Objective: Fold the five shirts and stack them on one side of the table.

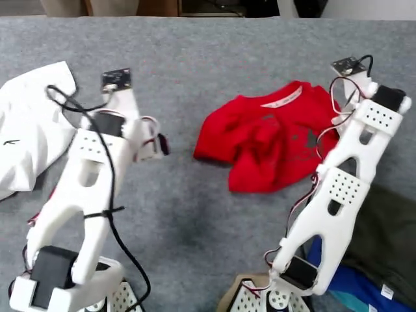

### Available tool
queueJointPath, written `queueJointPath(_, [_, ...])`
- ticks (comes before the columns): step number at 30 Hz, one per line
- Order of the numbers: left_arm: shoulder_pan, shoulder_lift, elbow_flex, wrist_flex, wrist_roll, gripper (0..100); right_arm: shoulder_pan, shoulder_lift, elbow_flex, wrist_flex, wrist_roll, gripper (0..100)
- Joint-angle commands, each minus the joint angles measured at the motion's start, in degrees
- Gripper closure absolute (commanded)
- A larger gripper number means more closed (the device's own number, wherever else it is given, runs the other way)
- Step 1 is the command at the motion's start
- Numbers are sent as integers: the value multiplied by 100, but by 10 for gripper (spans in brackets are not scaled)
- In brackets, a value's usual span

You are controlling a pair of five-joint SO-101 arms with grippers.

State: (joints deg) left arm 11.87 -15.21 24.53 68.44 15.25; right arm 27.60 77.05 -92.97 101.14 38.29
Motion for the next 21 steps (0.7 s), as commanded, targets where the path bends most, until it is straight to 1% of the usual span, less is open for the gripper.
queueJointPath(1, [457,338,53,-1029,431,764,154,-655,-268,88,53,581])
queueJointPath(4, [589,1200,-141,-1855,809,763,136,-980,-268,88,53,559])
queueJointPath(6, [677,1895,-536,-2171,958,763,127,-1174,-259,88,53,559])
queueJointPath(12, [879,4075,-2585,-2198,1160,763,154,-1534,-259,88,53,559])
queueJointPath(14, [932,4673,-3297,-1969,1160,768,154,-1578,-259,88,53,559])
queueJointPath(16, [949,5068,-4114,-1459,1160,779,154,-1578,-259,88,53,559])
queueJointPath(18, [949,5402,-4879,-967,1160,841,154,-1569,-259,97,53,559])
queueJointPath(21, [941,5745,-5855,-396,1125,978,154,-1569,-259,97,44,559])
